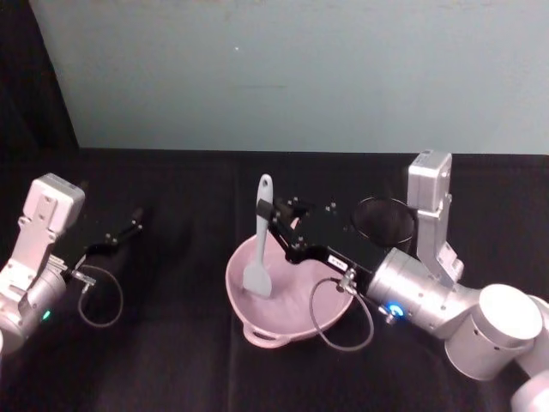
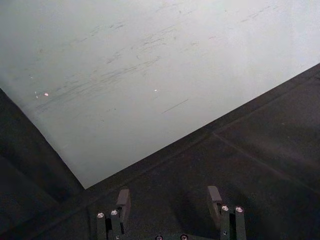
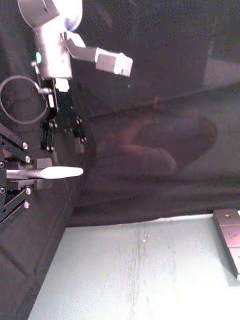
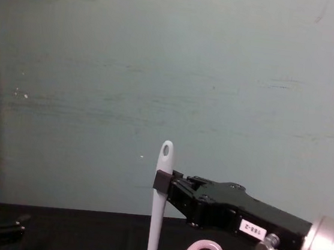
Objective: Use the one hand to pick up the spoon and stir the clear water in the bowl.
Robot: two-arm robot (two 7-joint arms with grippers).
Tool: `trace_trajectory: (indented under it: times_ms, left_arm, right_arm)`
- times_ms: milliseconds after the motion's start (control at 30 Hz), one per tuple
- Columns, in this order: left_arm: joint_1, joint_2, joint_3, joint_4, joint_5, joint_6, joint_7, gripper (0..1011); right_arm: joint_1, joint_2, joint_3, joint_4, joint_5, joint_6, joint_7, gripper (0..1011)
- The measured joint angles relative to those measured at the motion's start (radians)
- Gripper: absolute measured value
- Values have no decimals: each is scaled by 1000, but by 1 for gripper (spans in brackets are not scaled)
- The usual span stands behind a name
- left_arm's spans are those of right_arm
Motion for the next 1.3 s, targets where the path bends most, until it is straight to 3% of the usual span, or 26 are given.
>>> trace_trajectory:
  times_ms: [233,500,967,1300]
  left_arm:
    - [0,0,0,0,0,0,0,1005]
    - [0,0,0,0,0,0,0,1005]
    - [0,0,0,0,0,0,0,1005]
    - [0,0,0,0,0,0,0,1005]
  right_arm:
    - [41,-24,8,67,-25,-15,-34,110]
    - [37,-5,42,63,-63,-16,-77,109]
    - [-45,50,87,-38,-67,-2,-76,110]
    - [-93,68,58,-110,-52,19,-37,109]
